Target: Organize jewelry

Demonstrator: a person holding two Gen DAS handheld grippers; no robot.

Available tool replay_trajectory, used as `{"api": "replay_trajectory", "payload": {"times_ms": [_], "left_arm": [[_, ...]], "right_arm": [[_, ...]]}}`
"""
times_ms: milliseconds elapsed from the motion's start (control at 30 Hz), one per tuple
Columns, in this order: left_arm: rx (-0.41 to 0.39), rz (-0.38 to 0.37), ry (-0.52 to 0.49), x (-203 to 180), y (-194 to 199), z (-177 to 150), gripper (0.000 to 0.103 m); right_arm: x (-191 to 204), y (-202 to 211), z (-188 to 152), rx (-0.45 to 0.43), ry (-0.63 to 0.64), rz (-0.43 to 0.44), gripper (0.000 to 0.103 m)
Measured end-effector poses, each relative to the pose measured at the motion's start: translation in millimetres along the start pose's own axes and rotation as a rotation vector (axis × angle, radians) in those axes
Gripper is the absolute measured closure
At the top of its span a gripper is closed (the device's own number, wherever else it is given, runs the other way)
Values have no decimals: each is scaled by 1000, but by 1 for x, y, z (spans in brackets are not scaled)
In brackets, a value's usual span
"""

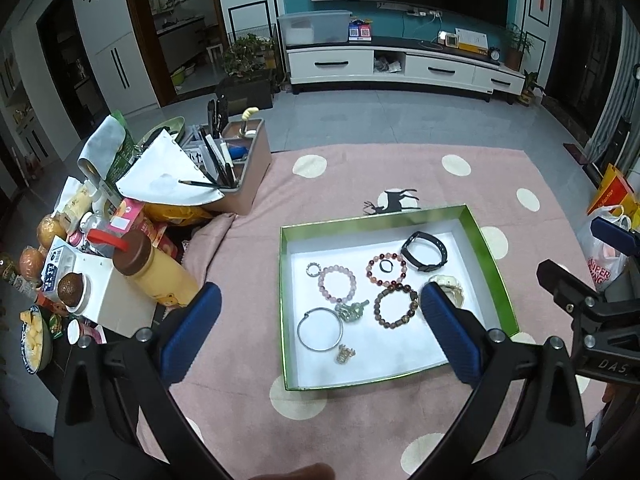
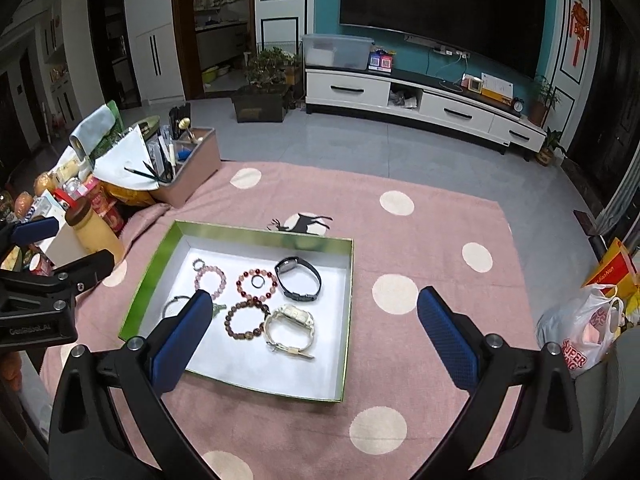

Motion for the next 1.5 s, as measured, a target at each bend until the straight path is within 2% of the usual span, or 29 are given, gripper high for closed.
{"api": "replay_trajectory", "payload": {"times_ms": [467,1500], "left_arm": [[5,41,-15,-1,-12,-4,2],[25,41,-9,2,-24,-9,2]], "right_arm": [[-1,-13,-9,27,1,1,1],[1,-29,-18,54,10,-3,1]]}}
Point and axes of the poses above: each gripper's, at about its wrist camera, not at the fingertips, and y roughly against the way its jaws point, x to its left, z to its top, the point moved 2 cm from there along -y, roughly the way its jaws point, and after that the axes turned 2 degrees about -x, right-handed, at the moved point
